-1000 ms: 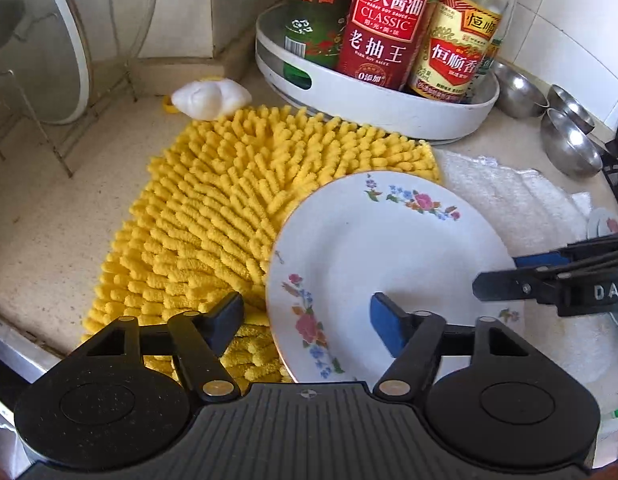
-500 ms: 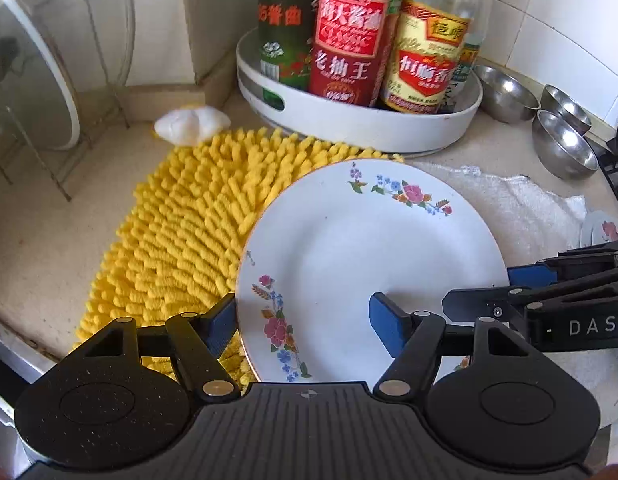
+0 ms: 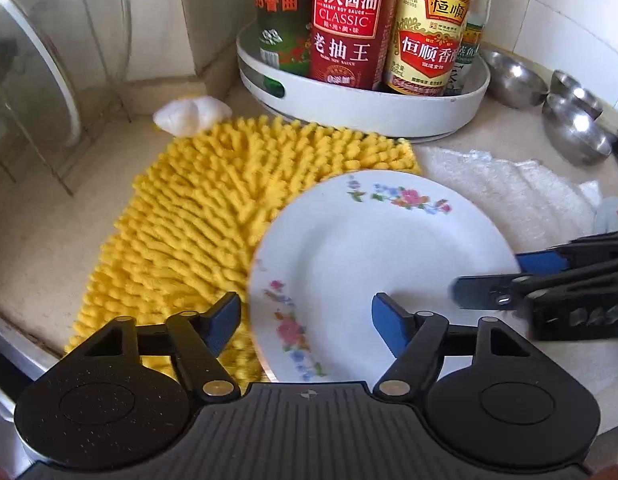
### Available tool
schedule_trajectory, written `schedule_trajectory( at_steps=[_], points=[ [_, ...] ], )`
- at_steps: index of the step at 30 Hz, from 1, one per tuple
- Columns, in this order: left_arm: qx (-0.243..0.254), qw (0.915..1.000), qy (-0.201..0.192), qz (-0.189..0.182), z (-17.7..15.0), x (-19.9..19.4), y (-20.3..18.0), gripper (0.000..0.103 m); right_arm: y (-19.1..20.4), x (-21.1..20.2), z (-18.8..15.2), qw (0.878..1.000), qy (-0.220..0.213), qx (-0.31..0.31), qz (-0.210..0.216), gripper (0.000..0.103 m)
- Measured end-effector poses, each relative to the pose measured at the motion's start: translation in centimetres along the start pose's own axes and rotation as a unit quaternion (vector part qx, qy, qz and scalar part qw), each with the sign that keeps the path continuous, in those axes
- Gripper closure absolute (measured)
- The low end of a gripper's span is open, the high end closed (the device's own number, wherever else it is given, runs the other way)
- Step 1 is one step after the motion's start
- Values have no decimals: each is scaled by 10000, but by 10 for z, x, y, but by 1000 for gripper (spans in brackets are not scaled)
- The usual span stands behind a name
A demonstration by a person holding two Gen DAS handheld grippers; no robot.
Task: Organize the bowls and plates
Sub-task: 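Carry the floral plate with the left tool toward the pink-flowered plates, then lower the floral plate onto the pink-flowered plate stack with the left tool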
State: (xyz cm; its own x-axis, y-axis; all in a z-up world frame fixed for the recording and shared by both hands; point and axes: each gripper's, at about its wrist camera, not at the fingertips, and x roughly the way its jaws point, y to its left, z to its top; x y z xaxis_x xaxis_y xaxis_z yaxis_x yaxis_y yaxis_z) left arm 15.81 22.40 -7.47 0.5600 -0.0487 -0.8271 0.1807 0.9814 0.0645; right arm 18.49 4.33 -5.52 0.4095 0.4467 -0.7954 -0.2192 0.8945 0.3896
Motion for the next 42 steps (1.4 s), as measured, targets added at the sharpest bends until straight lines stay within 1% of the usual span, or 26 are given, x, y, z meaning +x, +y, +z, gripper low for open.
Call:
schedule_trajectory(
  at_steps=[1, 2, 5, 6, 7, 8, 10, 13, 19, 24, 30, 36, 42],
  points=[
    [72, 9999, -63, 69, -3, -1, 0, 24, 1, -1, -2, 10000, -14, -67, -11, 35],
    [100, 9999, -101, 55, -5, -2, 1, 24, 2, 0, -3, 9999, -3, -143, -39, 35],
    [-4, 9999, -96, -83, -3, 1, 7, 23, 8, 4, -4, 9995, 29, -307, -120, 34],
    [-17, 9999, -106, -111, -2, 2, 7, 24, 10, 4, -4, 9991, 29, -386, -163, 34],
    [-15, 9998, -119, -174, -2, 2, 6, 29, 12, 5, -4, 9988, 16, -434, -216, 34],
    [-1, 9995, -126, -288, -1, 1, 4, 30, 13, 6, -3, 9986, 12, -457, -264, 34],
    [87, 9998, -159, -126, 0, 0, -3, 29, 16, 5, -2, 9983, 28, -472, -343, 34],
    [60, 9998, -193, -85, 0, -6, -4, 31, 16, -2, -3, 9984, -39, -480, -280, 35],
    [32, 9992, -382, -113, 3, -21, -9, 31, 8, -18, -1, 9992, -252, -216, -237, 35],
    [180, 9989, -379, -185, 8, -25, -19, 31, -1, -36, -5, 9987, -447, -53, -232, 35],
    [355, 9976, -497, -318, 15, -30, -34, 31, -17, -61, -9, 9970, -690, 197, -286, 34],
    [609, 9951, -575, -522, 18, -31, -60, 31, -34, -86, -13, 9939, -913, 429, -450, 34],
    [915, 9912, -606, -734, 21, -30, -91, 31, -55, -111, -26, 9889, -1129, 730, -626, 34]
  ],
)
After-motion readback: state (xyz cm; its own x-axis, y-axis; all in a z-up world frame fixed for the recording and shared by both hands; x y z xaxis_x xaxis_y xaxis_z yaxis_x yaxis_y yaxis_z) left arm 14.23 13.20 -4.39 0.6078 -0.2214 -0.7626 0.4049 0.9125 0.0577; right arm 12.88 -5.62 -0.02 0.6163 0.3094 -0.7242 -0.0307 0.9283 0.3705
